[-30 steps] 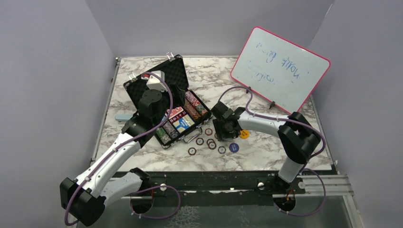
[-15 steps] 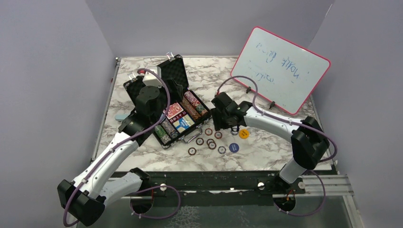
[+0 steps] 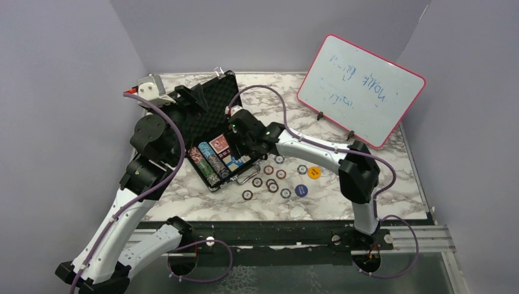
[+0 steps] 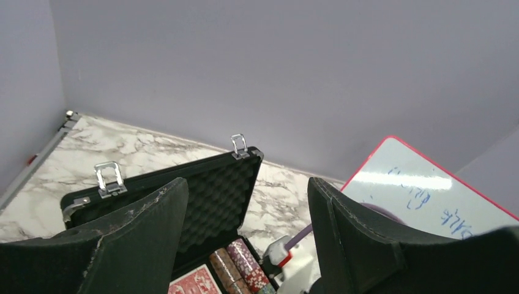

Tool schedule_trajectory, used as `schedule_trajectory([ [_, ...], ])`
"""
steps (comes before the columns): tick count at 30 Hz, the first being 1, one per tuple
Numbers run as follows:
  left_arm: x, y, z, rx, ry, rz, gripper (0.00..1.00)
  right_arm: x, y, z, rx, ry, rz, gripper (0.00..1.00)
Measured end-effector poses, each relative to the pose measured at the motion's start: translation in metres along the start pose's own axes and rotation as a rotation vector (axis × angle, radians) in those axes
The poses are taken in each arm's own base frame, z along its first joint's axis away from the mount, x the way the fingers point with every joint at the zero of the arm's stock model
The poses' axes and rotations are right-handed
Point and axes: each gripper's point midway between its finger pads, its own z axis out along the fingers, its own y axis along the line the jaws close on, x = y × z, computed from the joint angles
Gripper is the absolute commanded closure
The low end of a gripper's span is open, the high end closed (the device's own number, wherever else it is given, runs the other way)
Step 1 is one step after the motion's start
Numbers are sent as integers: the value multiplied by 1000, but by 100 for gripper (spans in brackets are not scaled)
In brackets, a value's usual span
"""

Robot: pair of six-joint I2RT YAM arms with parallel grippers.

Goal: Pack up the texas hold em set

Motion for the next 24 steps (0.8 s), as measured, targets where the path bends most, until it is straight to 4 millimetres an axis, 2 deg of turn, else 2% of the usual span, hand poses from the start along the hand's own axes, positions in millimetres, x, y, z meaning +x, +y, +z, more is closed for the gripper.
schedule_trajectory([
  [5,-17,7,-5,-36,-29,13,25,1,25,32,-32,22,-103,40],
  [12,-23,18,-10,-83,-26,62,25,17,23,59,-30,71,-215,40],
  [16,-27,22,-13,-98,-39,62,25,22,21,66,-34,91,-264,40],
  [24,-29,26,-13,-117,-44,77,24,35,27,65,-106,135,-335,37],
])
